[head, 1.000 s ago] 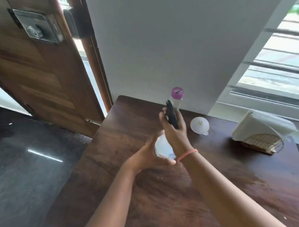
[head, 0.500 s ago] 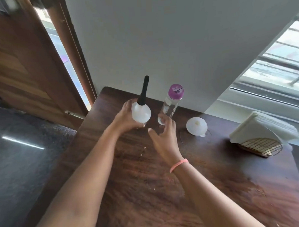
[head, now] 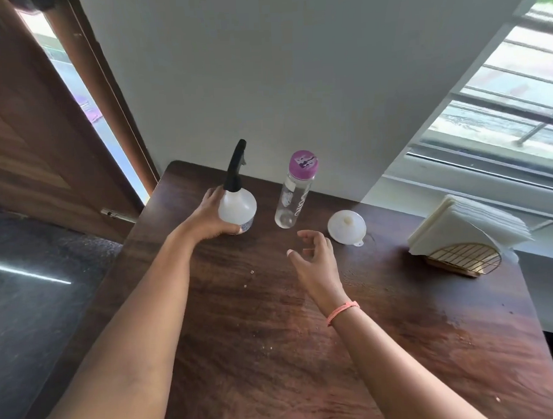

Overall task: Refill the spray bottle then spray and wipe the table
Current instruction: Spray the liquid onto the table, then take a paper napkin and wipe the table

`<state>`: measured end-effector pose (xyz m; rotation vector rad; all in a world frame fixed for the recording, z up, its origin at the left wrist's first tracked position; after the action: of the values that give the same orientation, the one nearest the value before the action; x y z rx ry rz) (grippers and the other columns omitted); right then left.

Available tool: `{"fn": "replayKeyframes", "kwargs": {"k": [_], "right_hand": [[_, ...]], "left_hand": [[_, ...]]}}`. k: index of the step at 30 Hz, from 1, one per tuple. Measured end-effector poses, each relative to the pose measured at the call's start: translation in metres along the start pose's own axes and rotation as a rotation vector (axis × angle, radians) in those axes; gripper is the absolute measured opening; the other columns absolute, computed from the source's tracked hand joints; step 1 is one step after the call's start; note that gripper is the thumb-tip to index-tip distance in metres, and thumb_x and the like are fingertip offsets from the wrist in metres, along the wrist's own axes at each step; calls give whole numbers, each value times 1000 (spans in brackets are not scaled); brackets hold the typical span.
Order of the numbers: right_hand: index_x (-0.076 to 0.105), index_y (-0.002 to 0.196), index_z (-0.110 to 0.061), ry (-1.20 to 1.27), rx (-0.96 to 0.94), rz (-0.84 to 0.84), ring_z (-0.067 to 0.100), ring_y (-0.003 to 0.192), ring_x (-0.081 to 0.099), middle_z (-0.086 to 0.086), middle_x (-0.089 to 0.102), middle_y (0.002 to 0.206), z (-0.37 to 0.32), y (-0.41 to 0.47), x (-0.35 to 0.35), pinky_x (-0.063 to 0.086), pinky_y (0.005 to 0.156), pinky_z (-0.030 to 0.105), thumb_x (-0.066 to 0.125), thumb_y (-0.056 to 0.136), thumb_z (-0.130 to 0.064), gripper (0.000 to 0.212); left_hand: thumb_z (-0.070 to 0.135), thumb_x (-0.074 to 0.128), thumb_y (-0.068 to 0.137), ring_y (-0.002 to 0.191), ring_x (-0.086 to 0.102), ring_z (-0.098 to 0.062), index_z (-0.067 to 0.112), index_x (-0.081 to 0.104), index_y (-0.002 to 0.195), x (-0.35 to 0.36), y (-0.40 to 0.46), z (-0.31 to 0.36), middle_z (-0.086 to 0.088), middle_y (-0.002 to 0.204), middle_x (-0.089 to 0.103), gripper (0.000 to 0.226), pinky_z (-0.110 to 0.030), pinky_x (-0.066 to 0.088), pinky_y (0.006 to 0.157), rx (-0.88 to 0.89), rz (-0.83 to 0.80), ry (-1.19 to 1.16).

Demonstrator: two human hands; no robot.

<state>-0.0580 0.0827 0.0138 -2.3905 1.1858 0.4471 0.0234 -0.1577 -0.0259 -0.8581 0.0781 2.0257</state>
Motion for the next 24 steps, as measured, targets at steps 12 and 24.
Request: {"fn": "replayKeyframes", "kwargs": {"k": [12, 24], "right_hand": [[54, 111, -27, 51, 32, 173, 10, 102, 57, -6, 51, 117, 36, -19, -79, 51, 93, 36, 65, 86, -21, 28], [67, 104, -12, 0, -75, 483, 20, 92, 61, 2, 58, 107, 80, -11, -246, 48, 85, 28, 65, 86, -8, 19]], "left_hand": [[17, 79, 73, 142, 28, -22, 35, 33, 143, 22, -58, -6, -4, 157, 17, 86, -44, 37, 112, -24, 581, -373], [1, 61, 89, 81, 61, -4, 19, 69, 98, 195, -129, 191, 2, 97, 67, 21, -10, 45, 71, 283, 571, -519]]}}
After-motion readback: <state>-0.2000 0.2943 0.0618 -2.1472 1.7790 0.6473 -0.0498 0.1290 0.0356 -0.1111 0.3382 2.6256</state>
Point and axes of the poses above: each hand's wrist, its own y-axis towards the middle knuckle, its own x-axis out of the palm, z = x × y, the point moved 4 cm from there along y, towards the middle knuckle
